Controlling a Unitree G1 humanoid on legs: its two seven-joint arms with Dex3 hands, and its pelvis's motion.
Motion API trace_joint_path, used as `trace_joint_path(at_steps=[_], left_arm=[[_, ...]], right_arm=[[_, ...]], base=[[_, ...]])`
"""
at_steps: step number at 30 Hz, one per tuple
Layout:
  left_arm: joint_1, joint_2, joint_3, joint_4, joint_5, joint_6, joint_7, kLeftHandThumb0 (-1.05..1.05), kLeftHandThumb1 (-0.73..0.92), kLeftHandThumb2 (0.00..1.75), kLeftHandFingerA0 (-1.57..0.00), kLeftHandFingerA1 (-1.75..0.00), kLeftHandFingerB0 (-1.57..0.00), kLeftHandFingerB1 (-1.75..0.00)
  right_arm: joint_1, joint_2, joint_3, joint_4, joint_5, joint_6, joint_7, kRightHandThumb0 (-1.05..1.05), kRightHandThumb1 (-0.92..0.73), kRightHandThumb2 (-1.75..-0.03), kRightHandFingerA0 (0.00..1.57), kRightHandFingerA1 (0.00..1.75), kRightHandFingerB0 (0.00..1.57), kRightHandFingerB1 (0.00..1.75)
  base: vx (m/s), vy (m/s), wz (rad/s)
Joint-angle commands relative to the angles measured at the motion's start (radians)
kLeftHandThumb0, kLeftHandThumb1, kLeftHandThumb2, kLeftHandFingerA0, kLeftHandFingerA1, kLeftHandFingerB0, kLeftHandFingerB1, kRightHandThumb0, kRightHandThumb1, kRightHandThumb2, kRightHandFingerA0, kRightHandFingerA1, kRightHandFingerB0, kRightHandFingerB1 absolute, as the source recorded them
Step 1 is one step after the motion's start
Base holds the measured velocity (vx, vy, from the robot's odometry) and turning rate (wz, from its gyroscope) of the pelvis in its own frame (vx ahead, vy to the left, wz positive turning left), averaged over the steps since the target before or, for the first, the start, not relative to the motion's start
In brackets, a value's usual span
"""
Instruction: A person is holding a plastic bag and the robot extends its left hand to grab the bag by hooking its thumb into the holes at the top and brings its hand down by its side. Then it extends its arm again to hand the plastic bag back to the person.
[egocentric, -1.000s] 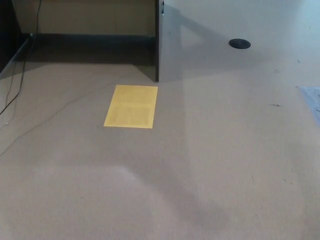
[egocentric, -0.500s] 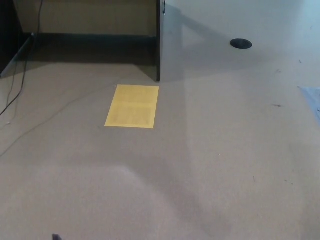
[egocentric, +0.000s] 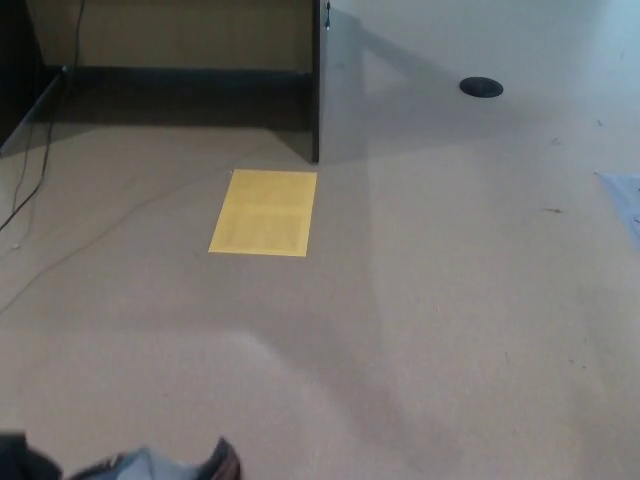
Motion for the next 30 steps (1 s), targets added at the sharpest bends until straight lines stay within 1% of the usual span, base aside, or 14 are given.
trace_joint_path(at_steps=[1, 3, 4, 6, 7, 10, 12, 14, 15, 20, 21, 22, 23, 30], left_arm=[[-0.058, 0.048, 0.101, -0.133, -0.122, 0.021, -0.142, -0.02, 0.67, 0.84, -0.9, -1.71, -0.79, -1.3], [-0.076, 0.044, 0.123, -0.161, -0.135, 0.036, -0.179, -0.02, 0.68, 0.82, -0.91, -1.7, -0.78, -1.29], [-0.119, 0.041, 0.139, -0.202, -0.16, 0.056, -0.227, 0.04, 0.54, 0.96, -1.22, -1.39, -0.9, -1.16], [-0.166, 0.026, 0.153, -0.259, -0.166, 0.092, -0.275, 0.02, 0.53, 1.0, -1.21, -1.36, -0.89, -1.12], [-0.187, 0.015, 0.153, -0.291, -0.162, 0.107, -0.293, -0.01, 0.65, 0.84, -0.96, -1.65, -0.83, -1.24], [-0.231, -0.027, 0.141, -0.402, -0.123, 0.171, -0.338, -0.1, 0.69, 0.83, -0.9, -1.69, -0.81, -1.22], [-0.253, -0.059, 0.122, -0.47, -0.098, 0.194, -0.374, -0.11, 0.6, 0.9, -1.08, -1.62, -0.83, -1.3], [-0.292, -0.1, 0.069, -0.562, -0.032, 0.228, -0.431, -0.13, 0.71, 0.77, -0.87, -1.7, -0.74, -1.32], [-0.309, -0.12, 0.051, -0.597, -0.017, 0.247, -0.458, -0.11, 0.63, 0.78, -1.07, -1.61, -0.84, -1.26], [-0.423, -0.206, -0.021, -0.655, 0.072, 0.328, -0.512, -0.07, 0.61, 0.82, -0.99, -1.62, -0.79, -1.28], [-0.446, -0.22, -0.033, -0.662, 0.083, 0.339, -0.523, -0.13, 0.52, 0.98, -1.25, -1.34, -0.89, -1.1], [-0.455, -0.226, -0.038, -0.665, 0.087, 0.345, -0.529, -0.13, 0.52, 0.98, -1.25, -1.34, -0.89, -1.1], [-0.523, -0.261, -0.067, -0.651, 0.075, 0.354, -0.564, -0.14, 0.71, 0.76, -0.95, -1.67, -0.71, -1.33], [-0.688, -0.297, -0.08, -0.624, 0.11, 0.421, -0.615, -0.19, 0.76, 0.65, -0.89, -1.75, -0.61, -1.56]], right_arm=[[0.031, -0.008, 0.0, -0.001, 0.008, -0.006, 0.001, -0.32, -0.68, -0.61, 0.8, 0.5, 0.66, 0.45], [0.031, -0.009, 0.0, 0.0, 0.009, -0.014, 0.002, -0.31, -0.68, -0.61, 0.79, 0.5, 0.65, 0.45], [0.027, -0.006, 0.0, -0.002, 0.008, -0.01, -0.004, -0.3, -0.68, -0.61, 0.81, 0.52, 0.66, 0.45], [0.018, -0.011, 0.006, -0.003, -0.003, -0.006, -0.018, -0.31, -0.68, -0.61, 0.82, 0.52, 0.66, 0.45], [0.016, -0.011, 0.005, -0.003, -0.003, -0.004, -0.021, -0.32, -0.68, -0.61, 0.83, 0.51, 0.66, 0.45], [0.013, -0.011, 0.004, -0.006, 0.0, -0.001, -0.015, -0.32, -0.68, -0.61, 0.8, 0.51, 0.66, 0.45], [0.015, -0.011, 0.005, -0.02, -0.001, 0.006, -0.014, -0.32, -0.68, -0.61, 0.81, 0.5, 0.66, 0.45], [0.019, -0.01, 0.007, -0.032, -0.001, 0.012, -0.01, -0.32, -0.69, -0.61, 0.81, 0.5, 0.66, 0.45], [0.017, -0.01, 0.008, -0.033, -0.002, 0.012, -0.01, -0.33, -0.68, -0.61, 0.8, 0.49, 0.67, 0.45], [0.006, -0.005, 0.001, -0.036, 0.008, 0.017, -0.007, -0.32, -0.68, -0.61, 0.8, 0.49, 0.66, 0.45], [0.011, -0.009, -0.002, -0.04, 0.012, 0.013, -0.005, -0.32, -0.68, -0.61, 0.8, 0.49, 0.66, 0.45], [0.014, -0.011, -0.003, -0.043, 0.013, 0.012, -0.004, -0.32, -0.68, -0.61, 0.8, 0.49, 0.66, 0.45], [0.018, -0.017, 0.0, -0.047, 0.006, -0.001, -0.014, -0.31, -0.68, -0.6, 0.8, 0.51, 0.65, 0.45], [0.013, -0.008, -0.003, -0.053, 0.015, -0.004, 0.002, -0.32, -0.69, -0.61, 0.79, 0.51, 0.65, 0.45]], base=[[0.0, 0.0, 0.0], [0.0, 0.0, 0.0], [0.0, 0.0, 0.0], [0.0, 0.0, 0.0], [0.0, 0.0, 0.0], [0.0, 0.0, 0.0], [0.0, 0.0, 0.0], [0.0, 0.0, 0.0], [0.0, 0.0, 0.0], [0.0, 0.0, 0.0], [0.0, 0.0, 0.0], [0.0, 0.0, 0.0], [0.0, 0.0, 0.0], [0.0, 0.0, 0.0]])
